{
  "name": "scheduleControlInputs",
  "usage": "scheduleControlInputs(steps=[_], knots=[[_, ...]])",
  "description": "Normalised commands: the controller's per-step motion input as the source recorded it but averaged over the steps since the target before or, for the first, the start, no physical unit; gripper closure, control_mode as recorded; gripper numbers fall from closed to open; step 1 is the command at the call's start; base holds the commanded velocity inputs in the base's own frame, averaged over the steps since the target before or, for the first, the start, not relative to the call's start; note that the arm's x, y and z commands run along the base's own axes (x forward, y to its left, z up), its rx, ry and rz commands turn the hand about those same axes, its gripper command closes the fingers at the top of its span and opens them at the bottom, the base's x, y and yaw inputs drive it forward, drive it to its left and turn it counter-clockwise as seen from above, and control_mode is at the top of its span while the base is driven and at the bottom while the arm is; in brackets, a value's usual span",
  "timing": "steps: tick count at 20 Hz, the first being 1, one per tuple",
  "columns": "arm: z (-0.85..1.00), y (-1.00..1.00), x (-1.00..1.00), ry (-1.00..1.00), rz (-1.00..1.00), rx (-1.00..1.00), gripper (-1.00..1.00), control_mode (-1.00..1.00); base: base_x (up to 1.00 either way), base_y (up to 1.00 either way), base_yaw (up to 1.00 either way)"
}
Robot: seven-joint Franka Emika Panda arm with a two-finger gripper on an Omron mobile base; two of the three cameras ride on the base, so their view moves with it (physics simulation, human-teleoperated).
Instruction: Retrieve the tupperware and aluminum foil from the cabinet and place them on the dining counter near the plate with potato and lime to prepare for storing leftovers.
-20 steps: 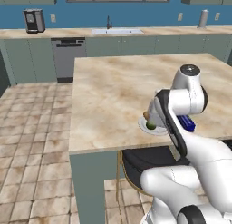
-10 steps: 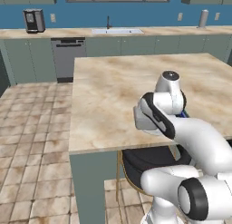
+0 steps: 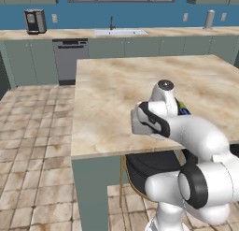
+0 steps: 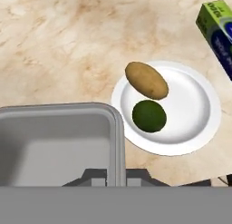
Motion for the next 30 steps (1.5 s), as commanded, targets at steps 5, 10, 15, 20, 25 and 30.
scheduleControlInputs(steps=[5, 10, 15, 20, 25, 30], knots=[[-0.52, 0.11, 0.42, 0.00, 0.00, 0.00, 1.00, -1.00, 0.00, 0.00, 0.00], [-0.49, 0.07, 0.44, 0.00, 0.00, 0.00, 1.00, -1.00, 0.00, 0.00, 0.00], [-0.37, 0.00, 0.49, 0.00, 0.00, 0.00, 1.00, -1.00, 0.00, 0.00, 0.00], [-0.24, 0.01, 0.63, 0.00, 0.00, 0.00, 1.00, -1.00, 0.00, 0.00, 0.00], [-0.14, 0.02, 0.73, -0.01, -0.02, 0.00, -1.00, -1.00, 0.00, 0.00, 0.00], [-0.02, 0.00, 0.37, -0.07, -0.03, 0.00, -1.00, -1.00, 0.00, 0.00, 0.00]])
